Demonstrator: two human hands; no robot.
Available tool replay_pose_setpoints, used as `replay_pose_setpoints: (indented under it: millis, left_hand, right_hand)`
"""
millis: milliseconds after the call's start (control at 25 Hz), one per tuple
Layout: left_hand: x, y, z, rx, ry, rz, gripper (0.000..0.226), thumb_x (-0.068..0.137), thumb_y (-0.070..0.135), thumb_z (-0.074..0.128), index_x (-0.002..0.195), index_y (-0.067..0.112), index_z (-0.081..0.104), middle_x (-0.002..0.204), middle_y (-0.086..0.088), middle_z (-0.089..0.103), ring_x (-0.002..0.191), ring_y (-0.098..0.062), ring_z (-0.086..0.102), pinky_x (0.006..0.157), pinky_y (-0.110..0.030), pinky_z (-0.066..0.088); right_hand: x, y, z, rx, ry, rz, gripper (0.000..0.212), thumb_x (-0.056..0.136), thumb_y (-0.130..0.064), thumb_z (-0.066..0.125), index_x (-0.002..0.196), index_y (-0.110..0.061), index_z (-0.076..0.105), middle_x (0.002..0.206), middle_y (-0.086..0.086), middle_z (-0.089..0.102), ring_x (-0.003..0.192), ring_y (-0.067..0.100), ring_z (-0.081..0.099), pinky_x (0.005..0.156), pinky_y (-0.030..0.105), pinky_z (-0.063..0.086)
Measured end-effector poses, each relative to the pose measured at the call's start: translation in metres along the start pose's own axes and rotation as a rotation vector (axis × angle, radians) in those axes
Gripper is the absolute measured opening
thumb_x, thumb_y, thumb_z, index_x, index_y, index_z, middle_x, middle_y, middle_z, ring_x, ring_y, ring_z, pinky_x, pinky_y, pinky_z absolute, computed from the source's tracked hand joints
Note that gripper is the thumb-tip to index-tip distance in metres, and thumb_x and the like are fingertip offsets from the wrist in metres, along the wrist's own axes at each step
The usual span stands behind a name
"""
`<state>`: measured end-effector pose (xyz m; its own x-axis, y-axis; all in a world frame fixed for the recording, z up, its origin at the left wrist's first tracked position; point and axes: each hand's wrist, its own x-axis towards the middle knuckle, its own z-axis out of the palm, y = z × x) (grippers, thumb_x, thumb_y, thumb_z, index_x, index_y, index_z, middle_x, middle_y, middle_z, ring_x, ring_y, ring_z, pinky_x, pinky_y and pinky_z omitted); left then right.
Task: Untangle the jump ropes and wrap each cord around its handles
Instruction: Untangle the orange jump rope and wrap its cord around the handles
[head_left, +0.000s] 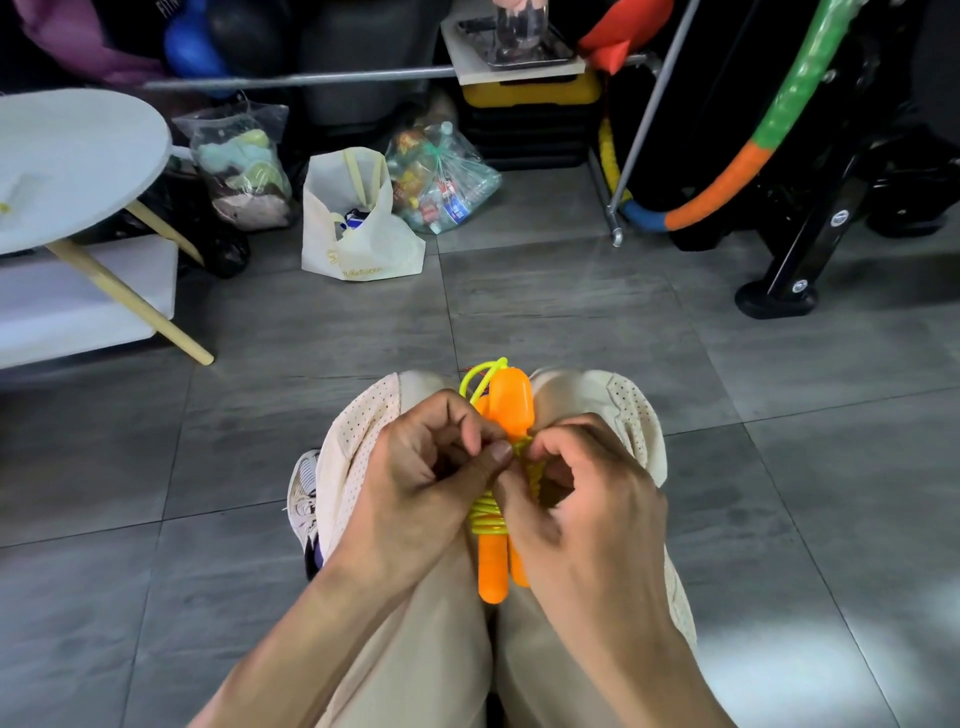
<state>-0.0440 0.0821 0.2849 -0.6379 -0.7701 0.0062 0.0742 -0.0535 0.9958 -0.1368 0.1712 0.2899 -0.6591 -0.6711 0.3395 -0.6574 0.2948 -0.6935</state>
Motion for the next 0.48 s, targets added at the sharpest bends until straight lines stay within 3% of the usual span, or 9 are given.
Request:
replay_pose_setpoints:
  millis: [160, 280, 480]
  left_hand:
    - [-0.002, -0.002, 0.001, 0.096, 0.012, 0.054, 0.03, 0.076, -0.004, 0.061, 0.072, 0.026, 0.058, 0.08, 0.0, 0.07, 0.069, -0.022, 0.063, 0.065, -0.024, 0.052]
    - [-0.006, 0.0, 0.003, 0.195, 0.081, 0.095, 0.025, 0.073, 0.004, 0.063, 0.077, 0.029, 0.061, 0.087, 0.001, 0.072, 0.069, -0.025, 0.063, 0.06, -0.023, 0.051]
    - [-0.007, 0.003, 0.008, 0.355, 0.103, 0.122, 0.009, 0.074, 0.021, 0.063, 0.082, 0.026, 0.061, 0.078, 0.001, 0.069, 0.067, -0.024, 0.062, 0.061, -0.041, 0.05]
  right_hand:
    - [0.008, 0.001, -0.001, -0.083, -0.047, 0.02, 0.017, 0.073, -0.032, 0.06, 0.069, -0.02, 0.048, 0.063, -0.006, 0.052, 0.055, 0.016, 0.045, 0.052, 0.03, 0.034]
    - [0.013, 0.002, -0.002, -0.116, -0.109, 0.019, 0.016, 0.074, -0.028, 0.058, 0.069, -0.017, 0.047, 0.056, -0.004, 0.048, 0.051, 0.017, 0.041, 0.054, 0.031, 0.031]
    - [0.016, 0.007, -0.011, -0.069, -0.262, -0.031, 0.012, 0.077, -0.026, 0.051, 0.076, -0.014, 0.049, 0.066, -0.001, 0.054, 0.058, 0.02, 0.046, 0.056, 0.03, 0.03]
